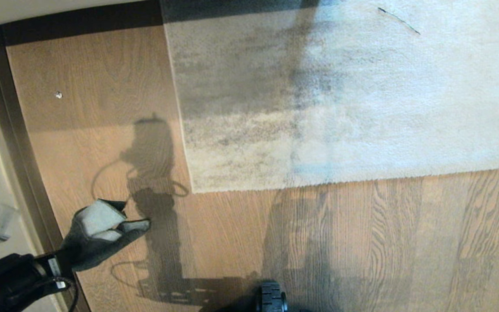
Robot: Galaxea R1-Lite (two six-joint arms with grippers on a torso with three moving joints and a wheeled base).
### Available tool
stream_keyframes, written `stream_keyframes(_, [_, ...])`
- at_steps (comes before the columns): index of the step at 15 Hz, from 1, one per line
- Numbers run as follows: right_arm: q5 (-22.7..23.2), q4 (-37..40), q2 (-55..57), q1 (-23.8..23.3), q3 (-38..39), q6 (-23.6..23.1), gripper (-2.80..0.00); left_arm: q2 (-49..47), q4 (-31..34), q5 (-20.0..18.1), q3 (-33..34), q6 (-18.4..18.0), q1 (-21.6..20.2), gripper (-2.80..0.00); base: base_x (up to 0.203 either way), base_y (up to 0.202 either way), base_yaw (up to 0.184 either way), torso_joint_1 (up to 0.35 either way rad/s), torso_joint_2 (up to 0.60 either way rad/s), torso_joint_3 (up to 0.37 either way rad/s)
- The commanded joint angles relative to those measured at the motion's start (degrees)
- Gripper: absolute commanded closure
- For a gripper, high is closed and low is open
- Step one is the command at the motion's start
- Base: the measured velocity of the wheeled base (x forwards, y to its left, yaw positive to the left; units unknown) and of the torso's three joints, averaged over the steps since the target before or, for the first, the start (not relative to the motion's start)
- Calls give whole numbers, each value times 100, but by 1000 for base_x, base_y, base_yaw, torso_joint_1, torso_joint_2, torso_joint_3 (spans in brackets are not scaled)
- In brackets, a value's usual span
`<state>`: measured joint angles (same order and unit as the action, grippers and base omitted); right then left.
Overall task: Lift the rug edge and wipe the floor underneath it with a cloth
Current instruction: Put down the rag
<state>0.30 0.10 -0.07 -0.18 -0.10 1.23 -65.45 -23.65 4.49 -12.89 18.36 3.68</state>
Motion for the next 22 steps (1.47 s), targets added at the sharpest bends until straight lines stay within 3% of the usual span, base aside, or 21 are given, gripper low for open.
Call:
stream_keyframes(1, [5, -1, 8, 1, 1, 0, 0, -252, -17, 14, -176, 2, 1, 0, 0, 0, 0, 0, 0, 0])
stream_keyframes(7, [5, -1, 8, 1, 1, 0, 0, -512, -18, 8, -757, -119, 1, 0, 0, 0, 0, 0, 0, 0])
stream_keyframes(11, [5, -1, 7, 1, 1, 0, 0, -643, -29, 3, -794, -350, -4, 0, 0, 0, 0, 0, 0, 0])
stream_keyframes(15, [5, -1, 7, 1, 1, 0, 0, -1242, -519, 8, -787, -544, -130, 0, 0, 0, 0, 0, 0, 0])
stream_keyframes(20, [5, -1, 7, 1, 1, 0, 0, -2019, -1351, -403, -1067, -1563, -1015, 0, 0, 0, 0, 0, 0, 0])
stream_keyframes(22, [5, -1, 7, 1, 1, 0, 0, -2077, -1379, -537, -1169, -1757, -1165, 0, 0, 0, 0, 0, 0, 0])
